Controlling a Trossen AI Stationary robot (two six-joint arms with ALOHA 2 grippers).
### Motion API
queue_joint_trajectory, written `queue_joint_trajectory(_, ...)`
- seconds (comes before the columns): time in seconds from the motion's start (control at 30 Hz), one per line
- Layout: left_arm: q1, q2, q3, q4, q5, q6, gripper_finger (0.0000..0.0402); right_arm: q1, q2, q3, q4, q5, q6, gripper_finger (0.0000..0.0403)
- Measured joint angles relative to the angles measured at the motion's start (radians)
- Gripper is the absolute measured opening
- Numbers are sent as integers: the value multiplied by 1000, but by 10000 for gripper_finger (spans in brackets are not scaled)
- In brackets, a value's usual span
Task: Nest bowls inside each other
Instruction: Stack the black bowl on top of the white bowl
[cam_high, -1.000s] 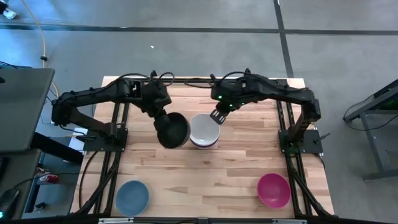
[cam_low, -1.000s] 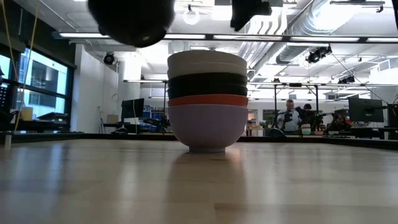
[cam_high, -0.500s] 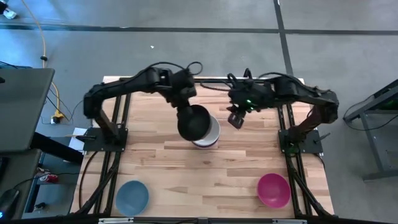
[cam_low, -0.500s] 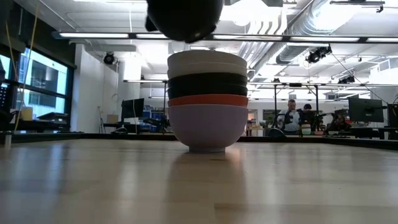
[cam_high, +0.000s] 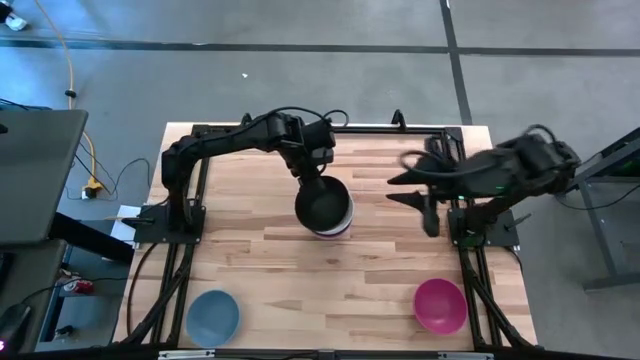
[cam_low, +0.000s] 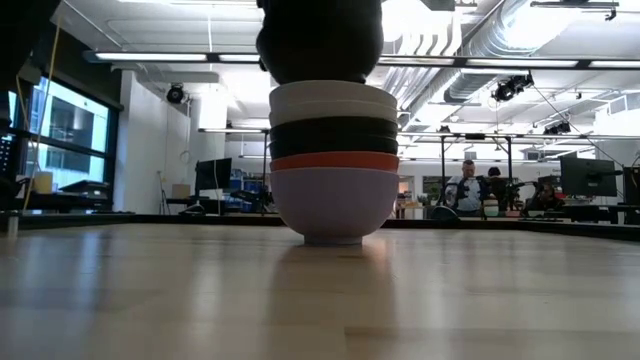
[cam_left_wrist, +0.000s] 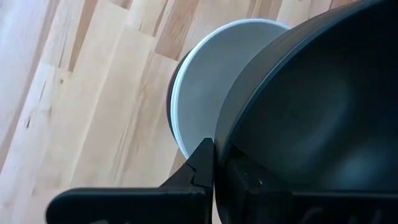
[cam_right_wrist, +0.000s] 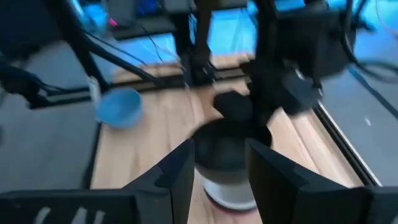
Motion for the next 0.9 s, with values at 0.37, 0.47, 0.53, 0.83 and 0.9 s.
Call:
queue_joint_trajectory(0.37,1,45,2,-1,14,-10,0,177,-52,0,51,87,-29,135)
queue_joint_trajectory(0.47,8,69,2,-5,15,-21,0,210,-52,0,51,87,-33,135)
queue_joint_trajectory(0.53,10,82,2,-9,15,-30,0,232,-52,0,52,87,-34,135)
queue_joint_trajectory(0.83,32,112,2,-32,22,-72,0,330,-52,0,59,141,-31,135)
queue_joint_trajectory(0.9,40,112,2,-47,22,-80,0,346,-52,0,59,156,-29,135)
